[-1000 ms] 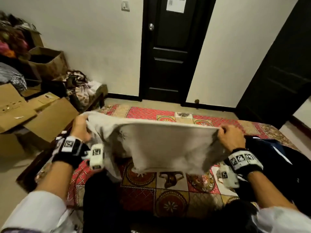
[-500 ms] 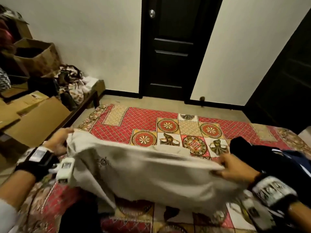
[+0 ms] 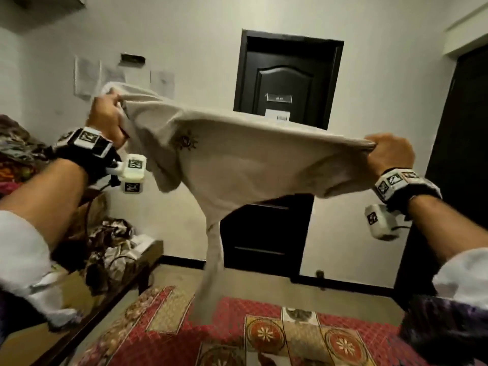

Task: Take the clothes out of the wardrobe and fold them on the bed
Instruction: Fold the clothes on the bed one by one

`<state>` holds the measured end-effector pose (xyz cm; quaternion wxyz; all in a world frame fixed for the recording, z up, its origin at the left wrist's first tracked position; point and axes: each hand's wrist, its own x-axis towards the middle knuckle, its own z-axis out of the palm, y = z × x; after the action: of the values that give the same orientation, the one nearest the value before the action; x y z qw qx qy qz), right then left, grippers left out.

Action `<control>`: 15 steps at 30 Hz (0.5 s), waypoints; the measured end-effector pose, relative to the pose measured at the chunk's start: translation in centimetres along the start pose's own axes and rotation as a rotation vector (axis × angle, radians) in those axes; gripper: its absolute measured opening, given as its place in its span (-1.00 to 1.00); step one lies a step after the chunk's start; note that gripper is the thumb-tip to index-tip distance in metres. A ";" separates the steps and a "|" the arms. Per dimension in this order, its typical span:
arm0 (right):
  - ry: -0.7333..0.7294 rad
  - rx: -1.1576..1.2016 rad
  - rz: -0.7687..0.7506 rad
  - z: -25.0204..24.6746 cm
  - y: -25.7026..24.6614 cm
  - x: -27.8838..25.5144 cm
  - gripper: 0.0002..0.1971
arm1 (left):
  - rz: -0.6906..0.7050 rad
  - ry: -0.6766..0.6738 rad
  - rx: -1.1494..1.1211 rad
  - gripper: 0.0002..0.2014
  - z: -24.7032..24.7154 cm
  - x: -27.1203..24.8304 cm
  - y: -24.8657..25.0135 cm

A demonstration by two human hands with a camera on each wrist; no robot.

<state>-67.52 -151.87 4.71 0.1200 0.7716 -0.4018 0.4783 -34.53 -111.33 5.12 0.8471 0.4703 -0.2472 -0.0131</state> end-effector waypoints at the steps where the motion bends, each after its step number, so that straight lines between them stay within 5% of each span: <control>1: 0.011 -0.004 -0.005 -0.5 0.5 -0.2 -0.76 | 0.050 0.062 -0.005 -0.69 -0.1 -0.6 0.4; 7: -0.093 0.120 -0.074 1.3 4.2 -10.7 -0.66 | -0.098 0.037 -0.151 -0.49 -6.4 -7.6 -5.4; 10: -0.279 0.160 -0.123 4.9 7.2 -20.9 -0.40 | -0.220 0.092 -0.059 -0.38 -10.8 -14.6 -13.3; 13: -0.450 0.085 -0.141 8.4 11.0 -32.7 -0.66 | -0.452 0.227 0.023 -0.62 -17.1 -22.8 -23.4; 15: -0.629 -0.026 -0.139 10.8 13.9 -40.5 -0.65 | -0.652 0.263 0.035 -0.66 -20.8 -28.6 -30.6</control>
<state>-79.71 -146.62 -37.42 0.0321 0.9057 -0.3716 0.2016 -44.21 -104.68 -40.13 0.8147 0.5367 0.0270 -0.2177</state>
